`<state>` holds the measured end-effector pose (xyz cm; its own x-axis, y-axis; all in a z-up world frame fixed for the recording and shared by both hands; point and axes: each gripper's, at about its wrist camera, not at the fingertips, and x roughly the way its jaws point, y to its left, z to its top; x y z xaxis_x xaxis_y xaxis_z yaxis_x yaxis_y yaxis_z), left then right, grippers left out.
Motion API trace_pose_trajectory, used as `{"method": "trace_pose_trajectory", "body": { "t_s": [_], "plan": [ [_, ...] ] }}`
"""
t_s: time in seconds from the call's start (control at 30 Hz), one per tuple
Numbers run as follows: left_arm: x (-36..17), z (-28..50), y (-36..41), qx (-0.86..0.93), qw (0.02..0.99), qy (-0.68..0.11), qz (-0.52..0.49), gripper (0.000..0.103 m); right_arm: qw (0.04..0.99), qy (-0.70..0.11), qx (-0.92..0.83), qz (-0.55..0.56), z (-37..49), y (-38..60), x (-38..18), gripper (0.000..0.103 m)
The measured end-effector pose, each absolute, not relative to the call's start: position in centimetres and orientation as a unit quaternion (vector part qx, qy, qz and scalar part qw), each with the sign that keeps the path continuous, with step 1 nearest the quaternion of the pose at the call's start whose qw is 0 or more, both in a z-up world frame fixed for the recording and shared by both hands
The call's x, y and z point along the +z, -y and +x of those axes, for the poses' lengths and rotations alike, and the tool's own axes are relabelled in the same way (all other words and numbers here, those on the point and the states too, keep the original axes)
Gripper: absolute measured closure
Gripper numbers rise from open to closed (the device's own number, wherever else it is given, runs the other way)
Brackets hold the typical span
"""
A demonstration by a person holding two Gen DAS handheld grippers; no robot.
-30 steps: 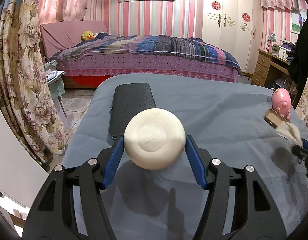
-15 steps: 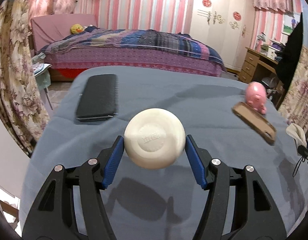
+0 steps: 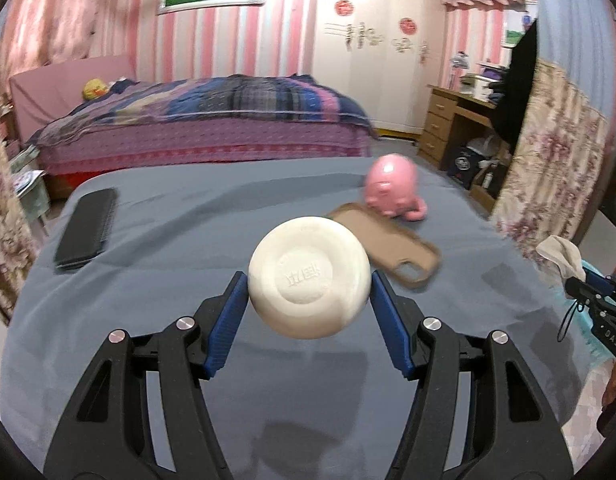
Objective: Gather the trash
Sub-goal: 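Carry the white disc and beige cloth over the light-blue basket with both tools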
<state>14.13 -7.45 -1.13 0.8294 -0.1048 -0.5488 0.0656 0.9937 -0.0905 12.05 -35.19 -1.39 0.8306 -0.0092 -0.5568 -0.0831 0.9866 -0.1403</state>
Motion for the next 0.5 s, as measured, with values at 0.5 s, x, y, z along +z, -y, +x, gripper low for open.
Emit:
{"method": "trace_pose_trajectory", "body": {
  "t_s": [0.5],
  "plan": [
    [-0.2,15.7,22.8,-0.163,0.944,-0.287,-0.021,0.042,0.955,-0.268,-0.121,-0.045,7.0,49.7,0.6,0.075]
  ]
}}
